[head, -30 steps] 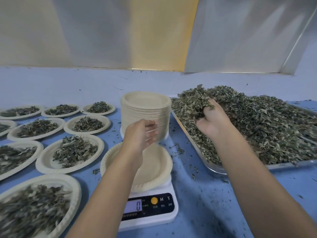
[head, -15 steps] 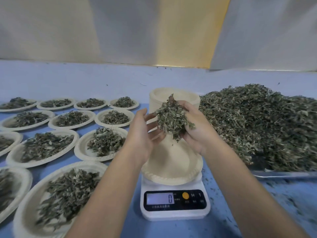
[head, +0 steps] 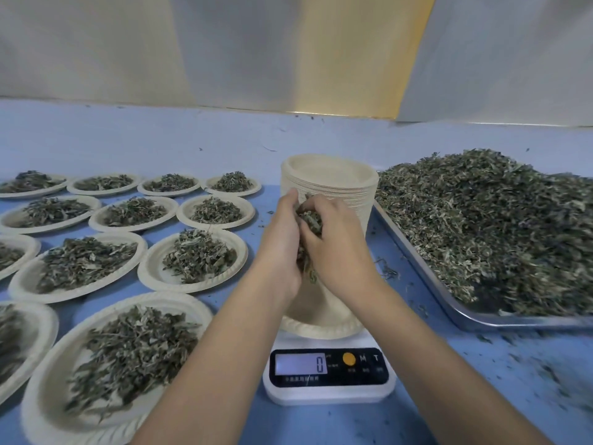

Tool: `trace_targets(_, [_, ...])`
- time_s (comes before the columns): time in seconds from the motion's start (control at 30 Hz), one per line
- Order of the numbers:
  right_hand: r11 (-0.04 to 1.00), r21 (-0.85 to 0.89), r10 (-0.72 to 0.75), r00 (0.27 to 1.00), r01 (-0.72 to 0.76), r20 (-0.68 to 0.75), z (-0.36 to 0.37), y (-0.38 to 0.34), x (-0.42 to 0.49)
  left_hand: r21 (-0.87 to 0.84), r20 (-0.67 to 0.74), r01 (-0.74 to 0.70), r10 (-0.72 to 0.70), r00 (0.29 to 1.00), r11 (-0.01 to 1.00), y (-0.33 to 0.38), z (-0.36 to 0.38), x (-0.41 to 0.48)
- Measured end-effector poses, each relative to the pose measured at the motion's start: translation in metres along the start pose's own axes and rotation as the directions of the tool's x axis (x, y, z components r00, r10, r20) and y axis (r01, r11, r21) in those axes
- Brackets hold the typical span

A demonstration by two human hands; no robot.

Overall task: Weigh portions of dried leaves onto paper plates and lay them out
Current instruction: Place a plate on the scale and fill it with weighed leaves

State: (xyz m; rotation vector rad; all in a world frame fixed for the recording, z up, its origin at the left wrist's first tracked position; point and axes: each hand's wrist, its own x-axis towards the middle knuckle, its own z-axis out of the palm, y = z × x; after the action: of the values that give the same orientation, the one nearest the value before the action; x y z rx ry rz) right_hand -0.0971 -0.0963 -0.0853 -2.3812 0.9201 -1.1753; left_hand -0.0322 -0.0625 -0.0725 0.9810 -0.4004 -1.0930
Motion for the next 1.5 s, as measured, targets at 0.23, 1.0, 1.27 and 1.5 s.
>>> trace_targets(0.23, [0.988, 0.152, 0.017, 0.995, -0.032, 0.102, 0.001, -0.005, -0.003, 0.090, -0.166, -0.078, 0.092, 0.982, 0.993, -0.004, -0.010, 0.010])
trace_targets(1.0, [0.975, 0.097, 0.175, 0.961, -0.199, 0.212, -0.024, 0.015, 0.008, -0.102, -0.166, -0.023, 0.006, 0.986, 0.995, 0.022, -0.030, 0.010])
trace_targets(1.27, [0.980, 0.033, 0.173, 0.915, -0.198, 0.364, -0.028, 0.010, 0.004, -0.145, -0.148, -0.006, -0.015, 0.989, 0.989, 0.032, -0.027, 0.001])
trace_targets(1.5, [0.973, -0.020, 0.220, 0.907, -0.228, 0.360, -0.029, 0.010, 0.004, -0.144, -0.149, -0.001, -0.021, 0.989, 0.990, 0.034, -0.027, -0.003])
